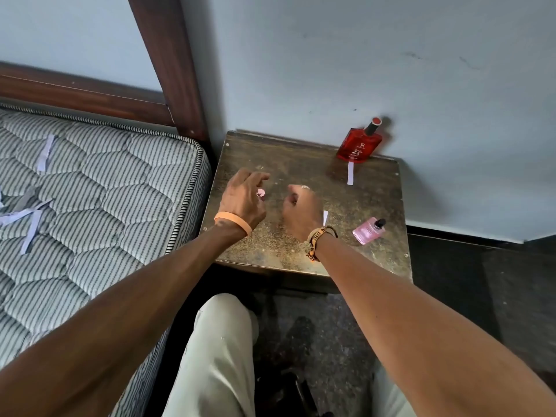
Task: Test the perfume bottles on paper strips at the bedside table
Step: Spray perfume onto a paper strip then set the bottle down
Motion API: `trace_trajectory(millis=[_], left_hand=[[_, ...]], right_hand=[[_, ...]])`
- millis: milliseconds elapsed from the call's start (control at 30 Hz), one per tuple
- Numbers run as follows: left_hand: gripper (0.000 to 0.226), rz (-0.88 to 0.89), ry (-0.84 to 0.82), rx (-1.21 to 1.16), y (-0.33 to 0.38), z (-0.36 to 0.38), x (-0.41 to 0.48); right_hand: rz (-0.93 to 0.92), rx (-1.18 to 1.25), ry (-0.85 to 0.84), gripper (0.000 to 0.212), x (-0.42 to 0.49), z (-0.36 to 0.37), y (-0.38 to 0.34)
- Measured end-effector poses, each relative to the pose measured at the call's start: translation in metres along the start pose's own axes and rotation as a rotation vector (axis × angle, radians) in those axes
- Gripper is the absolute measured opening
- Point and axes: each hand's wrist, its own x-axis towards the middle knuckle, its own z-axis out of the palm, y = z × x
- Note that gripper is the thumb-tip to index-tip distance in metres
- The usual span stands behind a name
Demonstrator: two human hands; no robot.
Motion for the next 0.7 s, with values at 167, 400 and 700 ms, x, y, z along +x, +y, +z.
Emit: trace_trajectory(millis=[167,400,700], left_hand=[[0.025,0.091,-0.105,-0.043,0.037,0.02,-0.003],[0.023,0.037,-0.366,0.011,0.07,0.076,0.004],[0.013,-0.037,-0.418,0.051,0.08,0.103,0.014]], right_hand=[[0.102,0.095,0.26,0.042,-0.005,-0.02,0.027],[0.25,0.217,0.345,0.036,-0.008,-0.033,0.048],[0.304,0.246,0.393,0.024,-0.006,-0.025,0.056]])
